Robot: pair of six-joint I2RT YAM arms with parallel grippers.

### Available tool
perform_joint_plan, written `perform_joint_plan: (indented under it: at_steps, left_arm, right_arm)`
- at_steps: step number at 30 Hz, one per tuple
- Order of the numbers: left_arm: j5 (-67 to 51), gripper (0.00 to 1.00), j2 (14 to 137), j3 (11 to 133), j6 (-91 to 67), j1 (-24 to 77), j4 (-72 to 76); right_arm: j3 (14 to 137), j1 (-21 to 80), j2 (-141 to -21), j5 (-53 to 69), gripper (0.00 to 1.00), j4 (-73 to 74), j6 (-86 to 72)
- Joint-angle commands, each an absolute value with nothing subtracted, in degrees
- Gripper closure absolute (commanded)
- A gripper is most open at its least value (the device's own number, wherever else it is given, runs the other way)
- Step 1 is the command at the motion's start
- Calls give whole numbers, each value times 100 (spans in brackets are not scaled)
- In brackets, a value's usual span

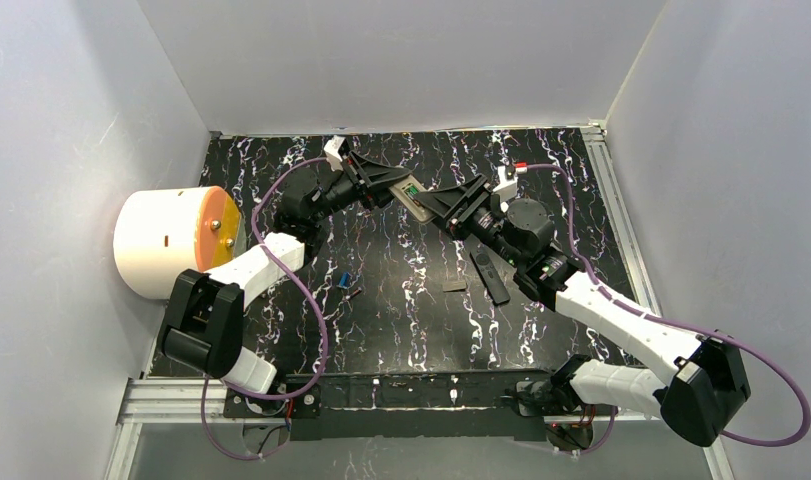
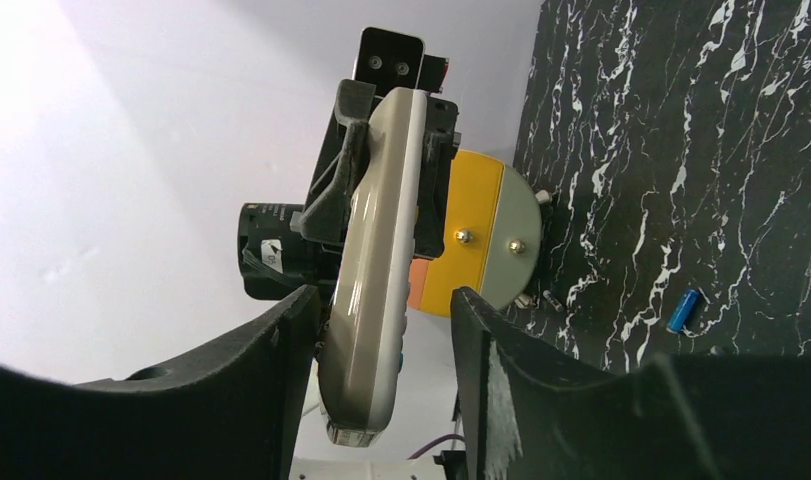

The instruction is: Load the batteries into the remote control

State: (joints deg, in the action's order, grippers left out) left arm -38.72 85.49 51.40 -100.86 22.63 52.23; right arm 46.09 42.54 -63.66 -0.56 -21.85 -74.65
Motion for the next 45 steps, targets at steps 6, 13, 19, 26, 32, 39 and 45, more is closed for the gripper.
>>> perform_joint_plan:
  at_steps: [6, 13, 19, 26, 32, 39, 45]
  left_arm:
    - [-3911, 100, 8168, 5306, -9827, 2285, 5231]
    - [-3954, 100, 8063, 5418, -9543, 2274, 4902]
    - [-4019, 100, 7897, 5492, -8800, 2232, 4380]
    - [-4335, 100, 7504, 5299, -7125, 1980, 3754]
    - [-3792, 100, 6878, 4925, -5820, 1756, 2326]
    - [-3146, 100, 6384, 4334, -5224, 1740, 1731]
    - [-2910, 100, 6087, 3951, -5048, 1740, 1926]
  right_arm:
    - [5165, 4285, -6527, 132, 66, -1607, -7108]
    - [5476, 4282, -6679, 153, 67, -1019, -6745]
    - [5493, 4255, -6557, 180, 28, -1087, -6602]
    - [5483, 4027, -6172, 533, 8, -1168, -5908]
    - [5873, 3565, -5964, 346, 9, 784, -4859]
    - [6381, 3237, -7137, -207, 24, 3251, -3244]
    - [6017, 3238, -7766, -295, 27, 3044, -2875]
